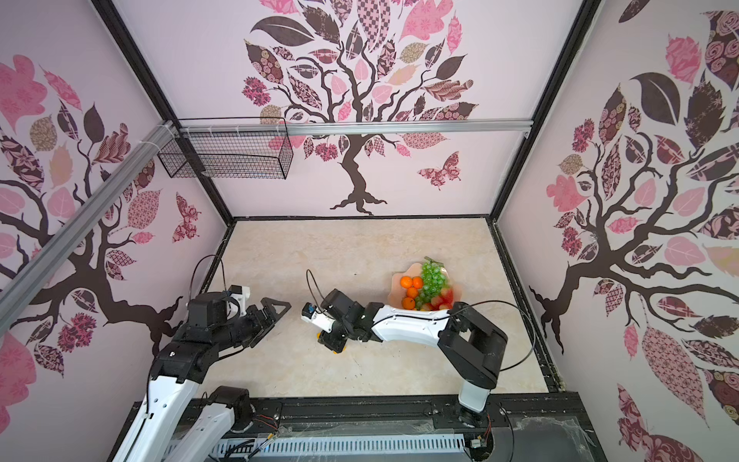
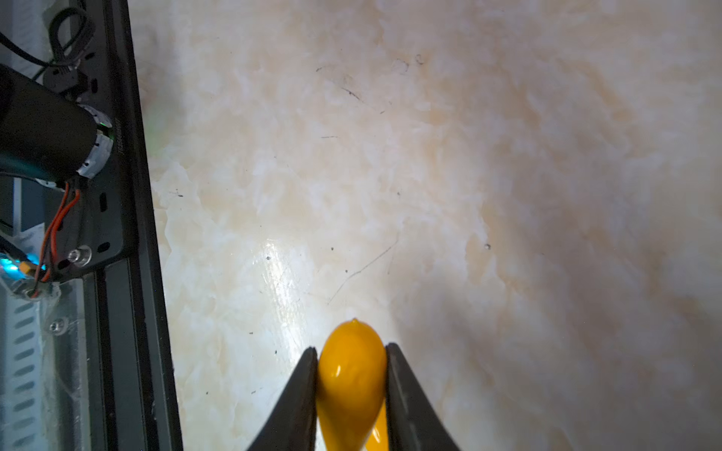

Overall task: Arrange fruit in a fruit bowl
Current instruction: Pick up the fruit from the bottom-center of the table, then place the fruit in the fruit bowl.

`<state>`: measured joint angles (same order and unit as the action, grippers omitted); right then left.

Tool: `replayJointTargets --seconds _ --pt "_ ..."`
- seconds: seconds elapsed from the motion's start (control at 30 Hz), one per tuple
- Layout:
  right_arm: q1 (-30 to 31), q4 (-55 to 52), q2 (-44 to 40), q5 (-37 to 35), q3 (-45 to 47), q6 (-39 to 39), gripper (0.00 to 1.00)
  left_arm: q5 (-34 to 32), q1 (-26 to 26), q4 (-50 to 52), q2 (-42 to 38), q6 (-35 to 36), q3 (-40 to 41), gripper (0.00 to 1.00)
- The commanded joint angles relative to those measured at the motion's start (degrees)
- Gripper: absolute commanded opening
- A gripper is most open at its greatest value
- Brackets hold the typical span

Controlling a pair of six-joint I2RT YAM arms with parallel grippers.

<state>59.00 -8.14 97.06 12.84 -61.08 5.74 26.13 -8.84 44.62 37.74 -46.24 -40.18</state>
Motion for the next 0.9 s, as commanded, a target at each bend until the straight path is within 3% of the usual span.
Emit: replayJointTargets --seconds 0.0,0.4,0.87 --pt "-1.1 -0.3 -6.0 -1.0 3.7 -5.3 0.3 0.4 -2.5 -4.6 2.1 1.4 -1.9 0.98" --pt "-8.3 -1.2 -23.8 -3.7 18.8 -17.8 0.29 0.6 -8.8 -16.8 10.3 -1.2 0.0 0.98" --pt "-30.0 -9.7 -39.1 -3.2 25.5 -28.1 0.26 -9.4 -32.7 -28.7 31.0 -1.8 -8.6 0.98"
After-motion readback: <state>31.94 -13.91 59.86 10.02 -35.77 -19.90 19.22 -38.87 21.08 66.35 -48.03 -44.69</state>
